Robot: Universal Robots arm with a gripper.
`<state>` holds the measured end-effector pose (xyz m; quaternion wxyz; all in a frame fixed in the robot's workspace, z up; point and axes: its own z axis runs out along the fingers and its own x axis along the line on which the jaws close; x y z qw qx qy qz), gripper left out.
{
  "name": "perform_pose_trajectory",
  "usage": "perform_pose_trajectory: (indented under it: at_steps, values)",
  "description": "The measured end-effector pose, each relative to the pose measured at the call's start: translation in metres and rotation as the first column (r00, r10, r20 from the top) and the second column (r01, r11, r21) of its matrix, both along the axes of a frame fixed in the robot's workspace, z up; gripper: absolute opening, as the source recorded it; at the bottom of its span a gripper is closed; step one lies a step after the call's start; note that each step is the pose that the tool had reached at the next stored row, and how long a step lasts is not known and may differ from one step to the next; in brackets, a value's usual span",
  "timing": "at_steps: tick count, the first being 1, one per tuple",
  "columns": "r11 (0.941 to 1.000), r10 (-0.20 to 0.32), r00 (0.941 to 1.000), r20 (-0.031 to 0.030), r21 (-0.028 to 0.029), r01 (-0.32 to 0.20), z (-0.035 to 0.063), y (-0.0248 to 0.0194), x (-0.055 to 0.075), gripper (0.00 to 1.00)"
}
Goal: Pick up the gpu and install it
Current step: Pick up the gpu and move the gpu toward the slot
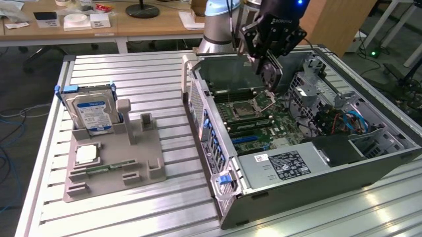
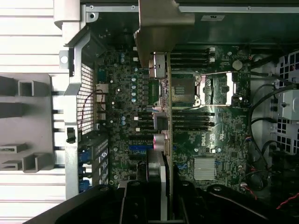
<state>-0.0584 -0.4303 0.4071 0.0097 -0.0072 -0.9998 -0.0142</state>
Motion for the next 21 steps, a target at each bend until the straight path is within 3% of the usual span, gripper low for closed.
perform_pose_trajectory:
  at_steps: [21]
  values:
    - [1.0, 0.0, 1.0, 0.0, 0.0, 0.0, -0.0016, 0.0, 0.039, 0.28]
